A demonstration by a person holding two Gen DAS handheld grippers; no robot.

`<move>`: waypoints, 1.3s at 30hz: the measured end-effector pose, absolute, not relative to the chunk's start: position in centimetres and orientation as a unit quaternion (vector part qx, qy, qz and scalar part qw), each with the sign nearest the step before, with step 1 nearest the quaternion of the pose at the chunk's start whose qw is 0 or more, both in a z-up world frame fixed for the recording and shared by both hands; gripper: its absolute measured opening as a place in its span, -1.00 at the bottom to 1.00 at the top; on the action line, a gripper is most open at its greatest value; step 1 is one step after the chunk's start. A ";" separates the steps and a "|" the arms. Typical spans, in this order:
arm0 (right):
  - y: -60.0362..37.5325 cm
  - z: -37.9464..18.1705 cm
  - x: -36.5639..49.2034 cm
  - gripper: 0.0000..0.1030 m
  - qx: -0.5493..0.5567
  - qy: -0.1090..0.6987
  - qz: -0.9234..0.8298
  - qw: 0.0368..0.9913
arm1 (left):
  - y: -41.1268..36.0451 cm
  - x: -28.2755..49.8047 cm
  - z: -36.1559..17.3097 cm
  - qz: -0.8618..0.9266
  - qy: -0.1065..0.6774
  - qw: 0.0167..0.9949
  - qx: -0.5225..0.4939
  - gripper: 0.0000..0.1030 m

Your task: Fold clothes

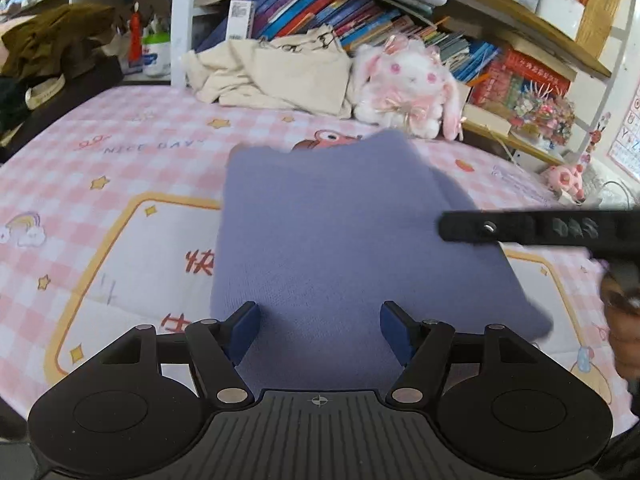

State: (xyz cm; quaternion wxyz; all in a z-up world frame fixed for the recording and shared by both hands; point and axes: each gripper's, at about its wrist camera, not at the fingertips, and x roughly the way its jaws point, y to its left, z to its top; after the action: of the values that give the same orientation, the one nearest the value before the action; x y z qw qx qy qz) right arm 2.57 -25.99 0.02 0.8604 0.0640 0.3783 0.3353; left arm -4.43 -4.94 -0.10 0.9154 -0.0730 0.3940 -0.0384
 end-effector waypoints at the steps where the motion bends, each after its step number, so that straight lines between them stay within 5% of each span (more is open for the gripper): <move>1: -26.1 -0.8 2.7 -0.76 0.062 0.399 0.321 0.856 | -5.0 -4.5 -0.2 -0.041 0.397 0.914 -0.072 0.32; 9: -26.5 -2.7 4.4 -0.59 0.075 0.452 0.295 0.839 | -6.5 -5.4 0.1 -0.028 0.396 0.917 -0.034 0.32; 14: -27.7 -1.5 3.1 0.18 0.091 0.452 0.284 0.840 | -6.8 -6.8 1.9 -0.015 0.373 0.928 -0.022 0.39; 20: -29.8 -2.8 3.0 0.19 0.169 0.513 0.274 0.796 | -5.9 -6.4 2.1 0.009 0.393 0.919 -0.037 0.57; 39: -29.3 -4.4 4.4 0.09 0.258 0.537 0.209 0.776 | 4.2 0.6 -2.0 -0.068 0.461 0.844 -0.266 0.47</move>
State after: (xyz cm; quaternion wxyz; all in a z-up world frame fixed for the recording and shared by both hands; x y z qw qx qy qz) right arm 4.41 -29.31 -4.39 0.7757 0.2577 0.5369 0.2091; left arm 0.59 4.20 -2.04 0.8440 -0.2665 0.4606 -0.0676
